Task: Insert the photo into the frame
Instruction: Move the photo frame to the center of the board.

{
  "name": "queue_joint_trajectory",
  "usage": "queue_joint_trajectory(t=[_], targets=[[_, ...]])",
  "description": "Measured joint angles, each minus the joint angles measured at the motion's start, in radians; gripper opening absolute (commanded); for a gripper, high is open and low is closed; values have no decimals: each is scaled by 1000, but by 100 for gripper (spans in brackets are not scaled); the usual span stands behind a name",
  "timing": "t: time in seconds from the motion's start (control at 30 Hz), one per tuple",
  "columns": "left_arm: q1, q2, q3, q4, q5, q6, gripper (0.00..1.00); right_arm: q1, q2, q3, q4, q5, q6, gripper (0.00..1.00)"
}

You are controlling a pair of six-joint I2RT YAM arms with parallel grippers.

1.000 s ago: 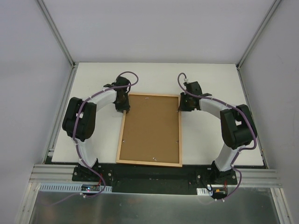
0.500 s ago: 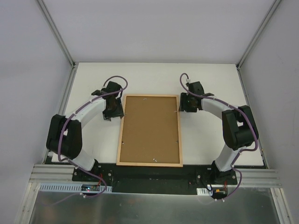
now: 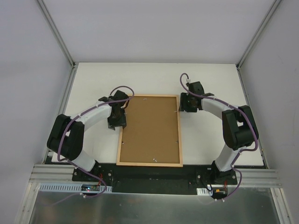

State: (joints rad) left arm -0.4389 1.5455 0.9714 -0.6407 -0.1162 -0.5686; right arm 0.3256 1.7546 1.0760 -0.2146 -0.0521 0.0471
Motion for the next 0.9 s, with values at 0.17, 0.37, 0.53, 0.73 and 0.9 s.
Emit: queue_joint_trajectory(t=[0.17,0.37,0.53,0.73,0.9], targets=[[0,56,0,6,-6,-2,45,0,-2,0,-4,0,0,52],[-8,85,27,-12,-16,-1,43,-1,-5,-3,-7,0,-2,52],[-20,117,62,-54,-50,-10,39,-1,-7,-5,-10,0,-3,52],[-46,178,125,-121,-98,-36,34,-1,-17,-11,-24,4,-5,52],[-80,252,207,-198,-139,-51,29,-1,-33,-24,-36,11,-7,52]])
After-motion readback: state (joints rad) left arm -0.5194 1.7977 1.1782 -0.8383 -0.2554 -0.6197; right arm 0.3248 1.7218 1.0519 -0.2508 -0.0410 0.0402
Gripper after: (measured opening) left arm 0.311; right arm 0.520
